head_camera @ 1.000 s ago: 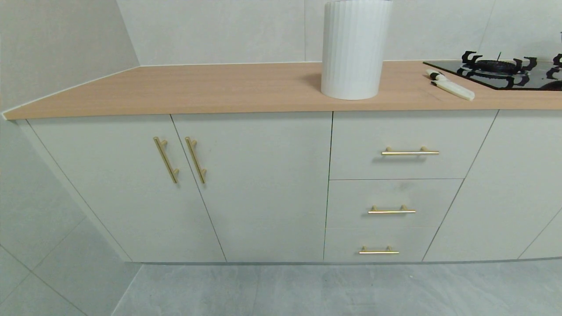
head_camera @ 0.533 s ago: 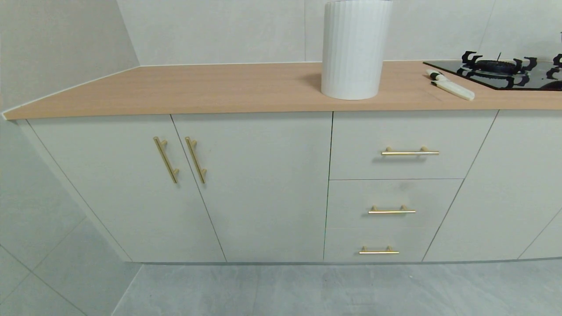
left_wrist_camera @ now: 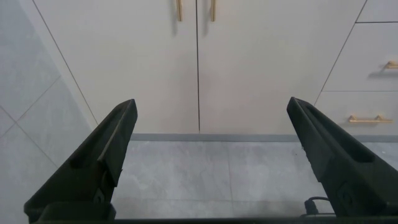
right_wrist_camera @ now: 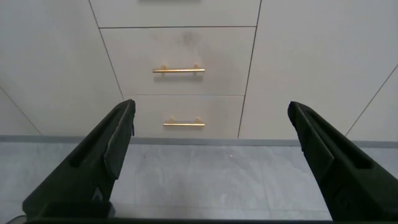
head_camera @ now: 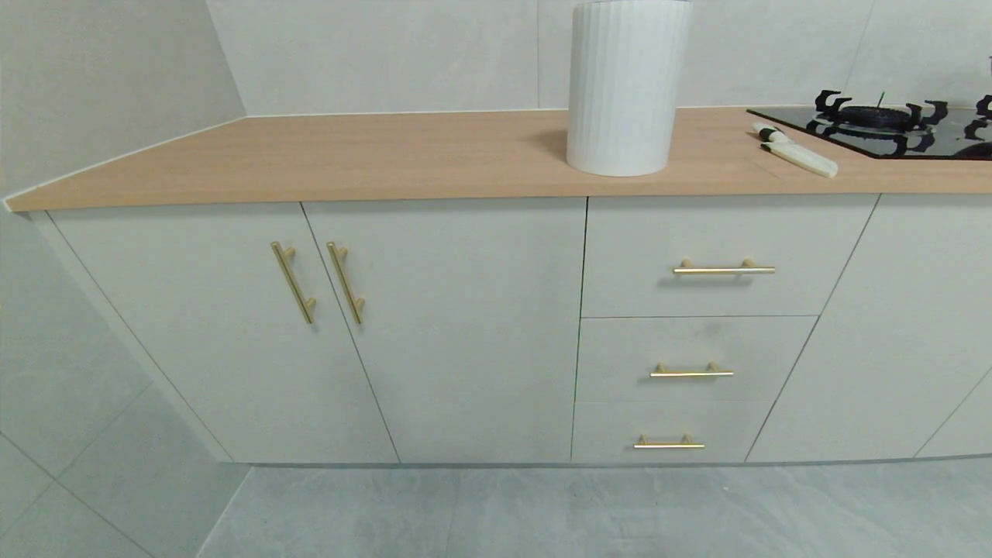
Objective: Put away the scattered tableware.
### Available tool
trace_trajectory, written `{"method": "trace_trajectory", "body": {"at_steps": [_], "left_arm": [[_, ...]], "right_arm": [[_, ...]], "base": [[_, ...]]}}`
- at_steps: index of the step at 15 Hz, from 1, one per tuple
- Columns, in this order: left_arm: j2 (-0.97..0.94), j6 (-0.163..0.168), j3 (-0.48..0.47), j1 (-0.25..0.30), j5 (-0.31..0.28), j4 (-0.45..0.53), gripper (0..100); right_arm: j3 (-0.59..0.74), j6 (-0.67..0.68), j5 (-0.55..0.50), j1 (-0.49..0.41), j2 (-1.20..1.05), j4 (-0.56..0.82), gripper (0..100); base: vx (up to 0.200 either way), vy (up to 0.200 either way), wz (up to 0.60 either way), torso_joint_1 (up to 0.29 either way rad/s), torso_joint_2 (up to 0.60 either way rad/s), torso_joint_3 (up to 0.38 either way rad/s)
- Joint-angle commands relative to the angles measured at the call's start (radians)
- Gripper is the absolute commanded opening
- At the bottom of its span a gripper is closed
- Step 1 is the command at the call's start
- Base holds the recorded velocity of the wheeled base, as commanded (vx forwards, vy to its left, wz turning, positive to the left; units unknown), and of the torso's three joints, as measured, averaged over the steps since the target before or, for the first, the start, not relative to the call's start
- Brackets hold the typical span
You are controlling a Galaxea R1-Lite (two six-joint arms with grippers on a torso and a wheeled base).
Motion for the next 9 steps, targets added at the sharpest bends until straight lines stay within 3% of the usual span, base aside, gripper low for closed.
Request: {"method": "trace_trajectory", "body": {"at_steps": [1,2,9], "left_arm": [[0.002,0.000,0.000,0.000,0.002,0.001,100],[0.002,0.000,0.000,0.000,0.000,-0.001,100],[0.002,0.000,0.000,0.000,0.000,-0.001,100]], "right_arm": [[0.000,0.003,0.000,0.001,0.003,0.001,100],[-0.002,0.004,-0.001,0.001,0.003,0.001,100],[-0.002,0.013,-0.003,0.001,0.003,0.001,100]], "base": [[0.000,0.000,0.00,0.000,0.00,0.000],[0.000,0.000,0.00,0.000,0.00,0.000],[0.200,0.000,0.00,0.004,0.00,0.001]]}}
